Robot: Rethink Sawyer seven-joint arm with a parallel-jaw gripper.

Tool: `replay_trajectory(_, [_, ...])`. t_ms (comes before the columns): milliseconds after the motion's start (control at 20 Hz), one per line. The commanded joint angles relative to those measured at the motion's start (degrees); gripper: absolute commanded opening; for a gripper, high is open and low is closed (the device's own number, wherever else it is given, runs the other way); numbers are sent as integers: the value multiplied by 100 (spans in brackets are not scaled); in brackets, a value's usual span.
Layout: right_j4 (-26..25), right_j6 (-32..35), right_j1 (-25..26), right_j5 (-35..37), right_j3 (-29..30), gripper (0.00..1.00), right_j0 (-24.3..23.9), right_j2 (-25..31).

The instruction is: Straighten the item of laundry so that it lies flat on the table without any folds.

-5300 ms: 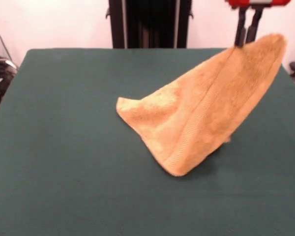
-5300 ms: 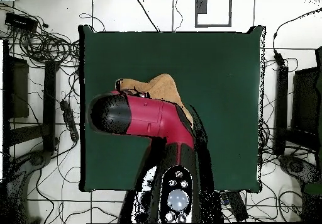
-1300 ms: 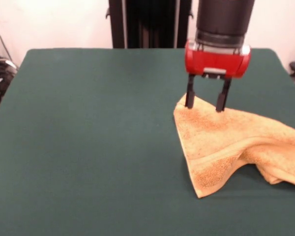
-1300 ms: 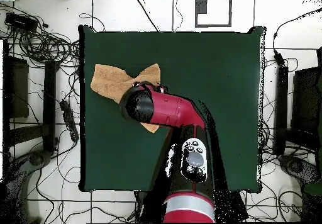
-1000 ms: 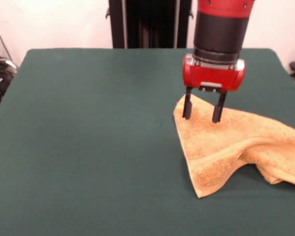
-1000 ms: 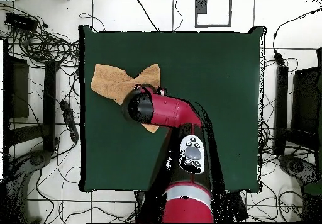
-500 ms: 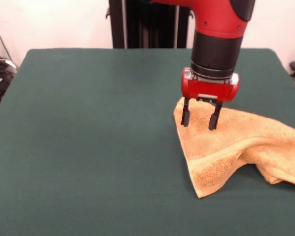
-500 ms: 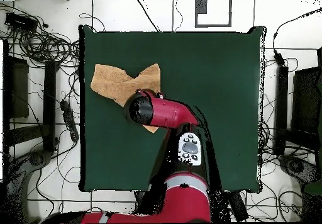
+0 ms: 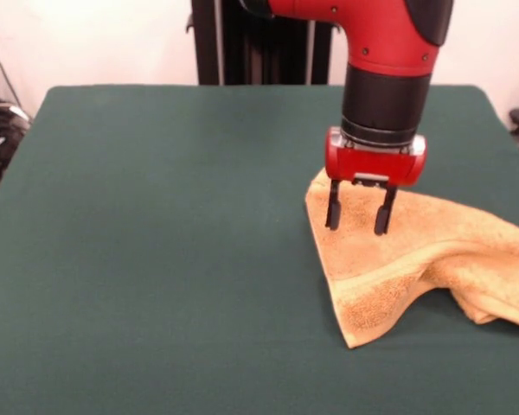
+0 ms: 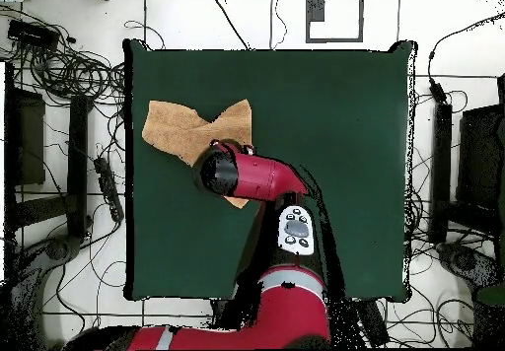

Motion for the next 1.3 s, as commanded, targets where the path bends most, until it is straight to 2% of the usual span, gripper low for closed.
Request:
replay_trajectory(50, [68,920,384,-481,-27,100,-60,884])
replay_trajectory(350, [99,1060,364,-704,99,100,37,798])
replay_trajectory(450, [123,1186,171,-775,295,100,134,697])
replay_trajectory(650, [150,1162,-201,-476,594,100,178,683])
replay_trajectory(900, [205,1284,-761,-203,1258,100,246,620])
replay_trajectory(1050, [184,1271,-988,-213,1730,100,101,808])
replay_trajectory(1300, [248,1515,-998,-564,2162,100,234,765])
